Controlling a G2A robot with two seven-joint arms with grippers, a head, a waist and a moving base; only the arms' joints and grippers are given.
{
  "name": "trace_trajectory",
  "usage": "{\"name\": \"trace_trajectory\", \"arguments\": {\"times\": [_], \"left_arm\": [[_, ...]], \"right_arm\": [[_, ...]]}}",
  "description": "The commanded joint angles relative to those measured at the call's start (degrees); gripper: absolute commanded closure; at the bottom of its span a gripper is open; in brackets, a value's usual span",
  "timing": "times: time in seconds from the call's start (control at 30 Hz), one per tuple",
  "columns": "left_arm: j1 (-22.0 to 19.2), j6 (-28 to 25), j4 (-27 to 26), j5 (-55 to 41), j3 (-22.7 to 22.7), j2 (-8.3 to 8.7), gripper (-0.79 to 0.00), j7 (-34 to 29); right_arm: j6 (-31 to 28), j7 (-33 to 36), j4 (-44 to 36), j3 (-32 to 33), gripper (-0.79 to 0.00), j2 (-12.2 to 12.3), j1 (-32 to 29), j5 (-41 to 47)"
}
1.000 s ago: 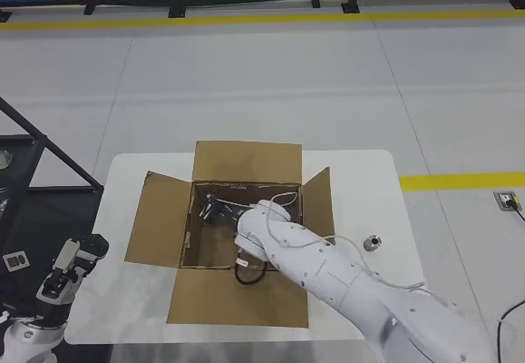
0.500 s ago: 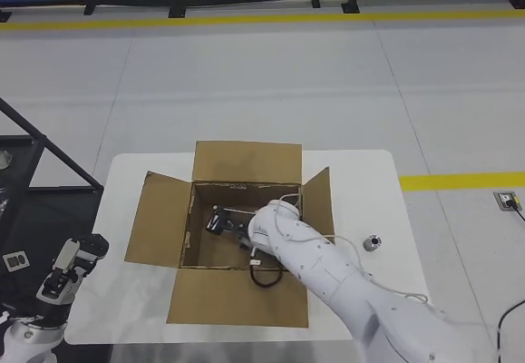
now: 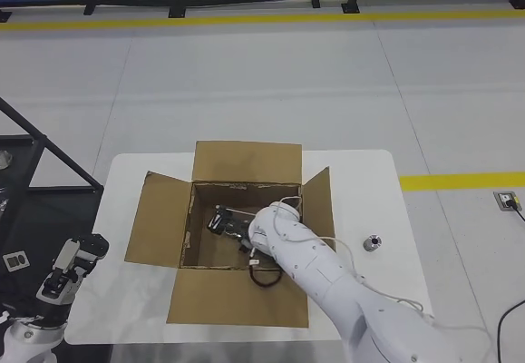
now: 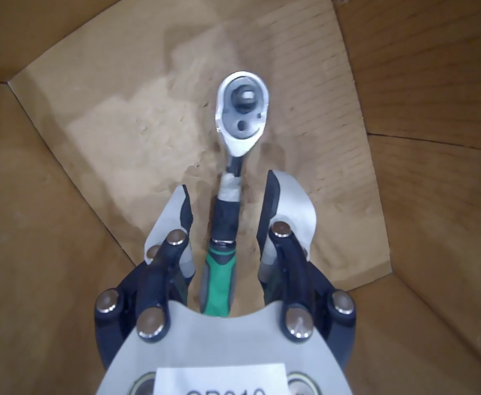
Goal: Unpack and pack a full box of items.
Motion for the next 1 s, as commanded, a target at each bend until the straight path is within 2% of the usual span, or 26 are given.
{"name": "trace_trajectory", "arguments": {"times": [0.0,0.27,0.43,0.57,0.73,0.87,0.97], "left_arm": [[0.00,0.00,0.00,0.00,0.00,0.00,-0.785,0.00],[0.00,0.00,0.00,0.00,0.00,0.00,-0.785,0.00],[0.00,0.00,0.00,0.00,0.00,0.00,-0.785,0.00],[0.00,0.00,0.00,0.00,0.00,0.00,-0.785,0.00],[0.00,0.00,0.00,0.00,0.00,0.00,-0.785,0.00],[0.00,0.00,0.00,0.00,0.00,0.00,-0.785,0.00],[0.00,0.00,0.00,0.00,0.00,0.00,-0.785,0.00]], "right_arm": [[0.08,-1.80,-0.19,0.08,-0.376,-0.08,0.19,-0.65],[2.93,-12.30,-2.15,0.56,-0.372,1.13,0.52,-4.60],[5.09,-18.51,-5.89,0.78,-0.369,3.19,-0.32,-8.48],[9.02,-19.63,-12.01,1.73,-0.366,5.61,-1.31,-11.52],[14.75,-13.58,-26.05,4.72,-0.382,10.29,-3.51,-16.12],[17.80,-5.15,-42.75,9.50,-0.391,15.78,-7.88,-22.37],[17.54,2.33,-56.62,15.17,-0.391,20.21,-13.06,-27.88]]}}
